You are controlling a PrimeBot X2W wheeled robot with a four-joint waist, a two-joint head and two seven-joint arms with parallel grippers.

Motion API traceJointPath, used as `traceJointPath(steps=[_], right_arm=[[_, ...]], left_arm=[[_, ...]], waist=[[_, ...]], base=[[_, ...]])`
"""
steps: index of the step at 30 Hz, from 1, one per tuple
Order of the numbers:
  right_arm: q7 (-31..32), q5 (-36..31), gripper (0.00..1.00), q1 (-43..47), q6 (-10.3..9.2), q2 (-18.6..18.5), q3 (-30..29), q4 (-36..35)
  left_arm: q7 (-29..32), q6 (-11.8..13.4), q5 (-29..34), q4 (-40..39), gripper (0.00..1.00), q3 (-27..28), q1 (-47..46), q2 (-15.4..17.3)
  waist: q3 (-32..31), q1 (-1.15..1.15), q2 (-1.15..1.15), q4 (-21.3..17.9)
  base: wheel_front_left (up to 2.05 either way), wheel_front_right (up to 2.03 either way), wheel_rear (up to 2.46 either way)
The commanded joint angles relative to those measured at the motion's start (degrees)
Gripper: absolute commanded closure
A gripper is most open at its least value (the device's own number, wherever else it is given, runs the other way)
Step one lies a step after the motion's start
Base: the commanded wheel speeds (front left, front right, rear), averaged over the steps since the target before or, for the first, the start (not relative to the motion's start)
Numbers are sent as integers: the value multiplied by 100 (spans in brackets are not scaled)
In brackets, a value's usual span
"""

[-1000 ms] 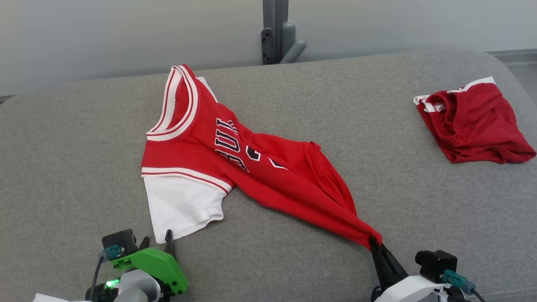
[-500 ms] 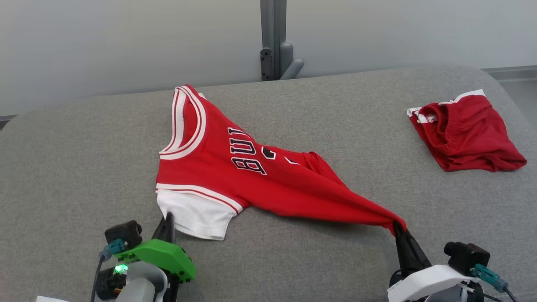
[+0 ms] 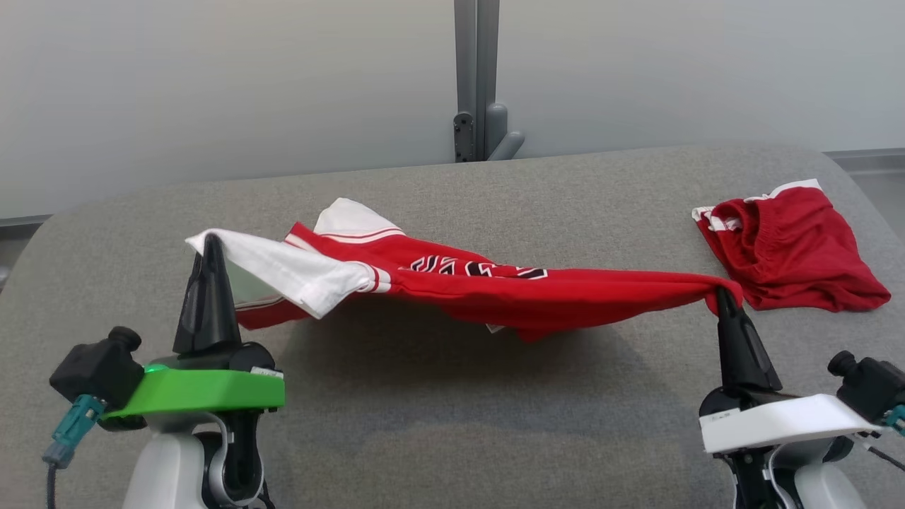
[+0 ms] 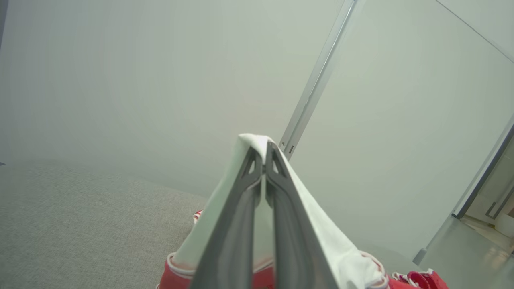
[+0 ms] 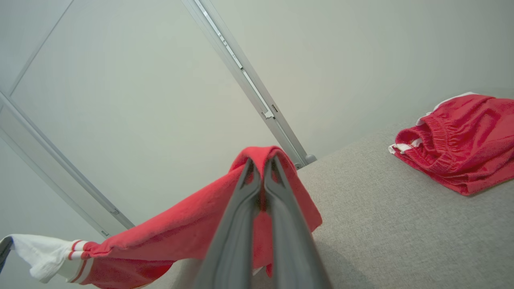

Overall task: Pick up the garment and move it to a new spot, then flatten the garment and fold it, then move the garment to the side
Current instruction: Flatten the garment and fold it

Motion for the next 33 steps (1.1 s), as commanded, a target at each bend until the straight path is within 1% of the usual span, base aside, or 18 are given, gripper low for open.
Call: traceJointPath(steps=[1, 7, 11, 15, 18, 20, 23, 24, 26, 28, 31, 33], right_arm=[[72, 87, 100, 92, 1, -62, -44, -171], [536, 591, 100, 248, 1, -122, -282, -1344], [857, 968, 100, 342, 1, -90, -578, -2084], [1149, 1362, 100, 394, 1, -34, -872, -2649], [1326, 1526, 100, 420, 1, -6, -1056, -2900], [1416, 1486, 100, 428, 1, 9, -1166, -2943], [1558, 1379, 100, 323, 1, 22, -1232, -2845], [1558, 1379, 100, 323, 1, 22, -1232, -2845], [1676, 1296, 100, 106, 1, 28, -1181, -2713], [1880, 1102, 100, -426, 2, 28, -1068, -2456], [2082, 900, 100, -1309, 1, 23, -924, -2115], [2189, 784, 100, -2051, 2, 18, -838, -1719]], left_arm=[[-13, 25, -23, -212, 100, -3, 81, 9], [31, 173, -173, -1505, 100, -75, 90, 11], [214, 220, -98, -2262, 100, -98, -182, 126], [466, 251, -6, -2805, 100, -169, -574, 239], [684, 256, 29, -3001, 100, -231, -929, 313], [831, 254, 52, -2991, 100, -278, -1134, 354], [1071, 214, -12, -2776, 100, -385, -1420, 396], [1071, 214, -12, -2776, 100, -385, -1420, 396], [1204, 182, -74, -2495, 100, -436, -1640, 413], [1371, 109, -167, -2020, 100, -509, -2152, 423], [1520, 45, -48, -1493, 100, -581, -2922, 523], [1531, 15, 38, -1045, 100, -592, -3535, 552]], waist=[[-35, 0, 0, 6], [-101, 0, 0, -22], [-99, 0, 0, -52], [-65, 0, 0, -77], [-16, 0, 0, -105], [34, 0, 0, -125], [157, 0, 0, -144], [157, 0, 0, -144], [272, 0, 0, -157], [590, 0, 0, -164], [1042, 0, 0, -155], [1350, 0, 0, -153]], base=[[0, 0, 0], [0, 0, 0], [0, 0, 0], [0, 0, 0], [0, 0, 0], [0, 0, 0], [0, 0, 0], [0, 0, 0], [0, 0, 0], [0, 0, 0], [0, 0, 0], [0, 0, 0]])
